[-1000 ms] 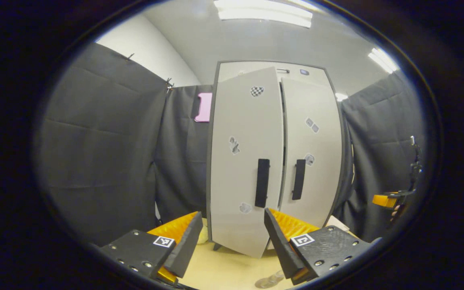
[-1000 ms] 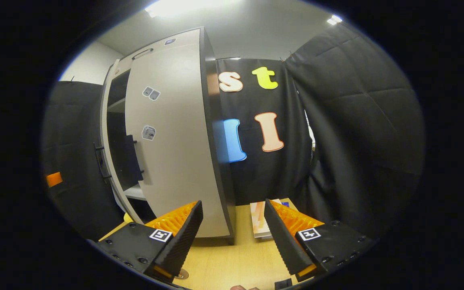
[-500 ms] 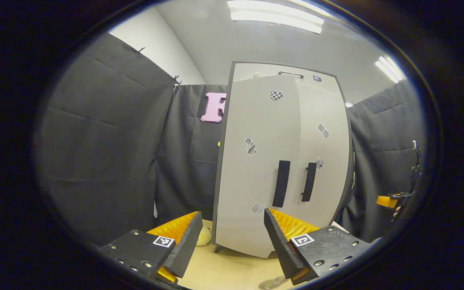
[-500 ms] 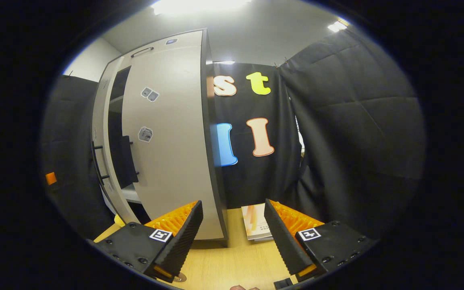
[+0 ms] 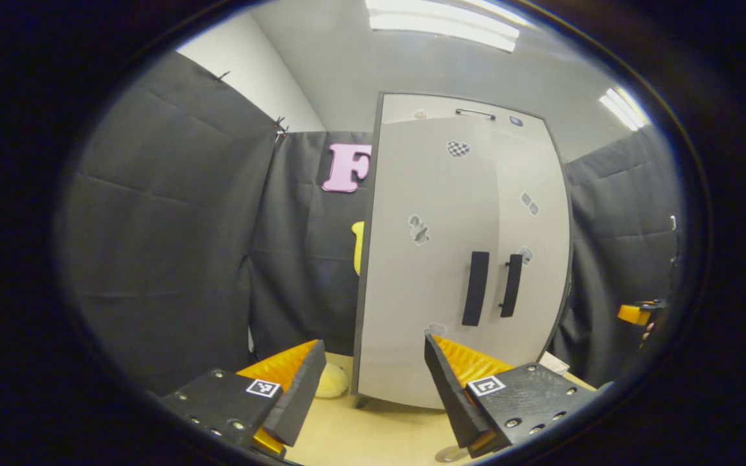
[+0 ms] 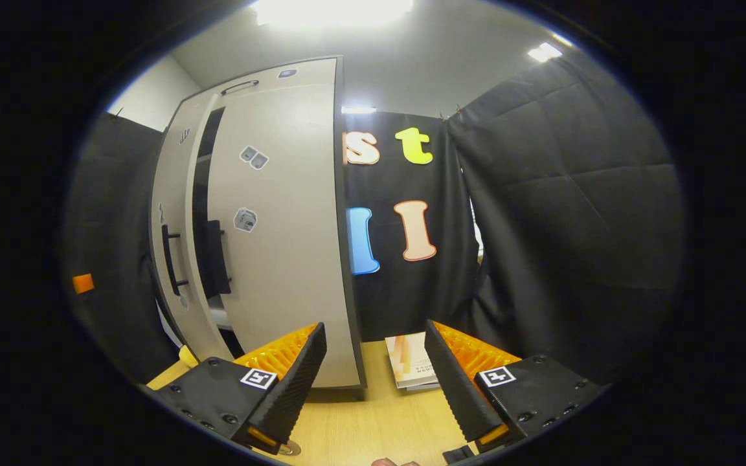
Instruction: Grasp the bottle in the cabinet with the left hand and place it on the coaster, then close the right door with the right hand and the left door with the left hand.
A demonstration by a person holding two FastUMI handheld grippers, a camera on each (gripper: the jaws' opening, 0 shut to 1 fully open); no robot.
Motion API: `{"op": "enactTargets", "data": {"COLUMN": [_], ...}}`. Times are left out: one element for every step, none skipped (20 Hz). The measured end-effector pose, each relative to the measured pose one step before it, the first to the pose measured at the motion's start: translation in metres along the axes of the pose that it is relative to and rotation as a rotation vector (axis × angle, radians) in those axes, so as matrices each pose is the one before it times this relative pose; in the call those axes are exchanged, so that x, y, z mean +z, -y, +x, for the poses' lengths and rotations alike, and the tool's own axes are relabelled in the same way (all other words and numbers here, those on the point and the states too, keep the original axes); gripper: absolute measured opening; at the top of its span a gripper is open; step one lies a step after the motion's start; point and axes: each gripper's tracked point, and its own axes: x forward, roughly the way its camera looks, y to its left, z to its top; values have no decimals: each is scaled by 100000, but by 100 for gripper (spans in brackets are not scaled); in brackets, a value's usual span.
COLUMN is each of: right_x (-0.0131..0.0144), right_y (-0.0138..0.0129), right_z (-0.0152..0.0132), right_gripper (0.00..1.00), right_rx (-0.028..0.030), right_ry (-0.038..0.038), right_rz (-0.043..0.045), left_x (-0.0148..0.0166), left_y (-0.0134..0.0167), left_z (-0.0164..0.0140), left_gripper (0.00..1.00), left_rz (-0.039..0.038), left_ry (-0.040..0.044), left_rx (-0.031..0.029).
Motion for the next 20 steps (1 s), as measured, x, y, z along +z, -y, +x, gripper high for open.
{"op": "enactTargets", "data": {"right_x": [-221,-119,284,319,253,37,28,-202,-200,-301,-266,-316,-306,-267,-119,-86,38,-9,171,86], "right_y": [-159,-196,-284,-167,-47,161,130,98,40,150,143,82,-117,-83,-108,-12,-41,-147,-191,-236], "right_z": [-112,-324,-253,-401,-362,-197,-312,-413,-366,-121,-253,-126,-224,-263,-70,-146,-57,-91,51,77], "right_gripper": [98,98,98,98,92,98,98,98,98,97,97,97,97,97,97,98,98,97,97,97], "right_rx": [105,243,306,-82,-494,-747,-822,-650,-371,-521,-736,-465,-88,91,16,30,78,345,496,525], "right_ry": [-716,-271,362,772,658,284,161,-193,-310,-396,-383,-607,-632,-278,-272,-149,-54,37,83,206], "right_rz": [-1765,-940,-319,-102,-295,-260,-72,327,580,528,466,506,860,973,644,203,-69,-79,-58,-37], "left_x": [86,207,232,154,143,-16,48,4,37,-156,-257,-464,-182,23,104,75,121,36,106,158], "left_y": [369,128,145,-130,-82,50,184,219,40,-70,56,72,39,-161,-252,-531,-567,-573,-432,-348], "left_z": [169,34,207,148,176,262,181,238,127,173,193,269,45,-84,-126,-288,-224,-435,-541,-593], "left_gripper": [90,89,90,90,89,89,90,90,90,89,89,90,90,89,89,89,89,89,89,89], "left_rz": [-1301,-784,376,1034,909,445,229,484,768,956,378,-977,-1902,-2139,-1918,-1369,-888,-464,111,454], "left_ry": [-205,301,576,654,186,205,535,218,-11,-502,-1503,-2008,-913,-13,361,647,415,382,560,541], "left_rx": [-1763,-1105,-690,123,255,-395,-960,-983,-217,-215,-657,-887,-412,-230,-13,577,1309,1215,812,514]}}
